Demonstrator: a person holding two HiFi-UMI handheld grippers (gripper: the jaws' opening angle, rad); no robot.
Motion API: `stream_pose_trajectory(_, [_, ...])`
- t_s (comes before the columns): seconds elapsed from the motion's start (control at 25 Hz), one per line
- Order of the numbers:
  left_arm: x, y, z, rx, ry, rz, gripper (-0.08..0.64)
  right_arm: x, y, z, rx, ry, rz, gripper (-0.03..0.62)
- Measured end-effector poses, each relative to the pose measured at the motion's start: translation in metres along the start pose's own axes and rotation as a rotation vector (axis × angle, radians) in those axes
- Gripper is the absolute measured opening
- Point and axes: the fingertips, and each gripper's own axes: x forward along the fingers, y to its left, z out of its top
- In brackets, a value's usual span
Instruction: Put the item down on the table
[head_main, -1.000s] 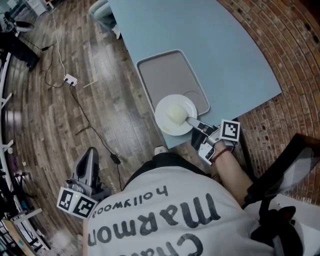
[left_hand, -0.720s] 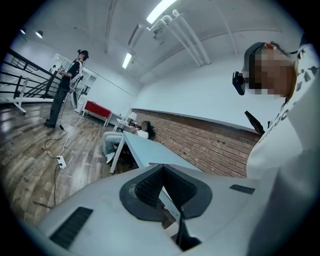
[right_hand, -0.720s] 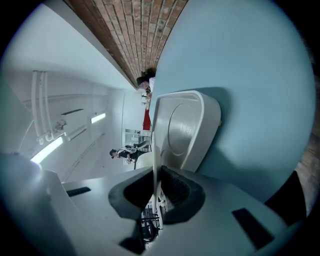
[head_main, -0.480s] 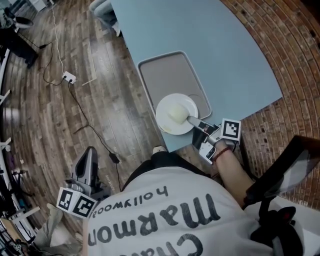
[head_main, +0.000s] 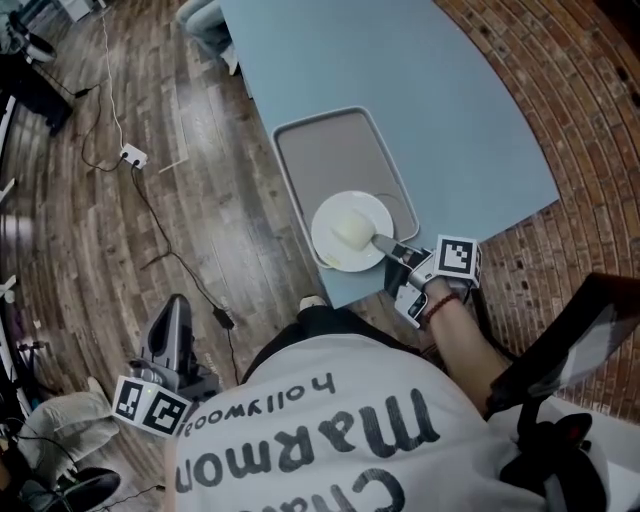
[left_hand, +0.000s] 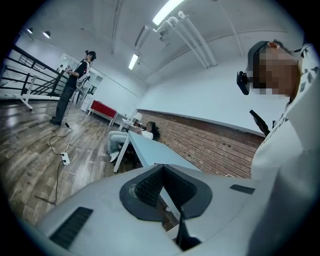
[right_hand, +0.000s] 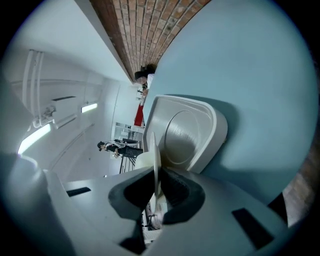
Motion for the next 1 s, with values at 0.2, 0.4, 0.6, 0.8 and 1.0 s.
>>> stream_pose_trajectory(0.2, [0.001, -0.002, -0.003, -0.003, -0.002, -0.001, 0.006, 0.001, 0.005, 0.003, -0.078, 0.015, -0.066, 0.029])
stream_pose_trajectory(0.4, [0.002, -0.003, 0.003, 0.005, -0.012, 0.001, 0.006, 0.003, 0.008, 0.004, -0.174, 0.039, -0.141, 0.029])
stream_pose_trajectory(0.6, [0.002, -0.003, 0.003, 0.007, -0.016, 0.004, 0.006, 0.004, 0.008, 0.003, -0.267, 0.06, -0.19, 0.029])
stream_pose_trajectory(0.8, [0.0, -0.007, -0.001, 0.001, -0.013, 0.002, 0.006, 0.004, 0.016, 0.006, -0.393, 0.087, -0.214, 0.029])
stream_pose_trajectory(1.0, [-0.005, -0.003, 0.002, 0.0, -0.023, 0.021, 0.006, 0.006, 0.023, 0.011, -0.502, 0.102, -0.239, 0.032])
